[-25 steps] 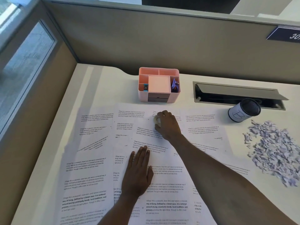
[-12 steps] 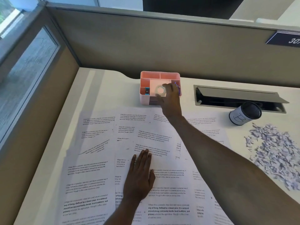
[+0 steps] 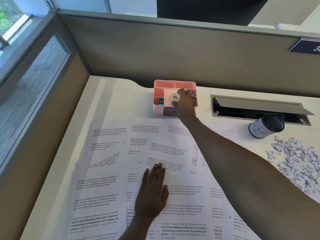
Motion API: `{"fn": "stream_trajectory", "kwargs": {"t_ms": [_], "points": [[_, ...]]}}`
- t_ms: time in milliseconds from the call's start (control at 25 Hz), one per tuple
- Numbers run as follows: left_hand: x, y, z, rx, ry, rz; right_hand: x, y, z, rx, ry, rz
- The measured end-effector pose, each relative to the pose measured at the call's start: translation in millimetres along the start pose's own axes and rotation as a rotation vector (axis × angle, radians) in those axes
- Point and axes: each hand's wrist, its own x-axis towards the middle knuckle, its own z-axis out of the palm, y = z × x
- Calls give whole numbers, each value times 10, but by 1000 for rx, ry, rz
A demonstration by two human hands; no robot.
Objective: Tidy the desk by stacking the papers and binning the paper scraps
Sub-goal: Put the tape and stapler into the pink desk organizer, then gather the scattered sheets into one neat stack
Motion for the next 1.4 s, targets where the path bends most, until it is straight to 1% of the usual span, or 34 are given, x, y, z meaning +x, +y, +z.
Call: {"fn": "stream_trajectory", "kwargs": {"t_ms": [120, 240, 320, 400, 560, 680, 760, 920, 1000, 1080, 1160, 1240, 1320, 1400], "points": [[1, -14, -7, -25, 1, -4, -82, 8, -63, 39, 29, -9], [3, -21, -34, -69, -13, -26, -369, 61, -147, 33, 105, -83], [3, -28, -64, -87, -35, -33, -720, 148, -156, 21, 67, -109], [1, -44, -96, -102, -63, -39, -1163, 311, -142, 4, -13, -116], [39, -91, -118, -151, -99, -24, -2035, 835, -225, -10, -135, -176], [64, -146, -136, -163, -99, 44, -2531, 1341, -400, -26, -171, -104], [86, -185, -162, -136, -116, 75, -2770, 1666, -552, -37, -155, -50], [92, -208, -199, -35, -138, 107, -3152, 2189, -933, -28, 6, 104], [46, -167, -215, 2, -109, 107, -3337, 2417, -1102, -74, 80, 207], [-39, -67, -253, 30, -56, 97, -3504, 2636, -1211, -153, 106, 357], [-156, 67, -289, 56, -2, 111, -3636, 2800, -1272, -227, 85, 531], [-300, 189, -261, 72, 10, 192, -3737, 2882, -1286, -277, 42, 634], [-449, 283, -169, 85, -19, 273, -3800, 2879, -1252, -299, 10, 651], [-569, 365, -85, 98, -60, 302, -3830, 2814, -1180, -302, -5, 616]]}}
